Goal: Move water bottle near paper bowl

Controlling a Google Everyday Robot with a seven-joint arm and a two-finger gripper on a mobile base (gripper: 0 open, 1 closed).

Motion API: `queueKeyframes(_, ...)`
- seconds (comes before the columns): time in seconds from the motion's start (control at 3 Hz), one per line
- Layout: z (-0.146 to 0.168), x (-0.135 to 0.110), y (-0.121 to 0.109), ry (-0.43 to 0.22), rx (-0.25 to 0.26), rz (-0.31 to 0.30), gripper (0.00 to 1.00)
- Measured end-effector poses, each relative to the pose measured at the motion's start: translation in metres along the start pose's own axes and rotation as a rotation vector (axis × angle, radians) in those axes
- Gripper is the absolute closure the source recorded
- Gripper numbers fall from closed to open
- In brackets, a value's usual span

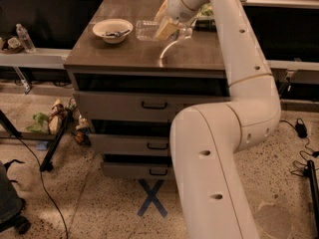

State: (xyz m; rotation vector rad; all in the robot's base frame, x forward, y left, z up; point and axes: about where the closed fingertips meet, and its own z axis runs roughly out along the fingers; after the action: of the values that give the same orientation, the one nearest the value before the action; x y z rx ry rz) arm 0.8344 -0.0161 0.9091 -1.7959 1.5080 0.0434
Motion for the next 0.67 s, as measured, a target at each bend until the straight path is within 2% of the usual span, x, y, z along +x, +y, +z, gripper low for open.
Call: queueKeyframes(0.67,0.038,-0.041,0.005,-0.142,-0.025,0.004,1.0)
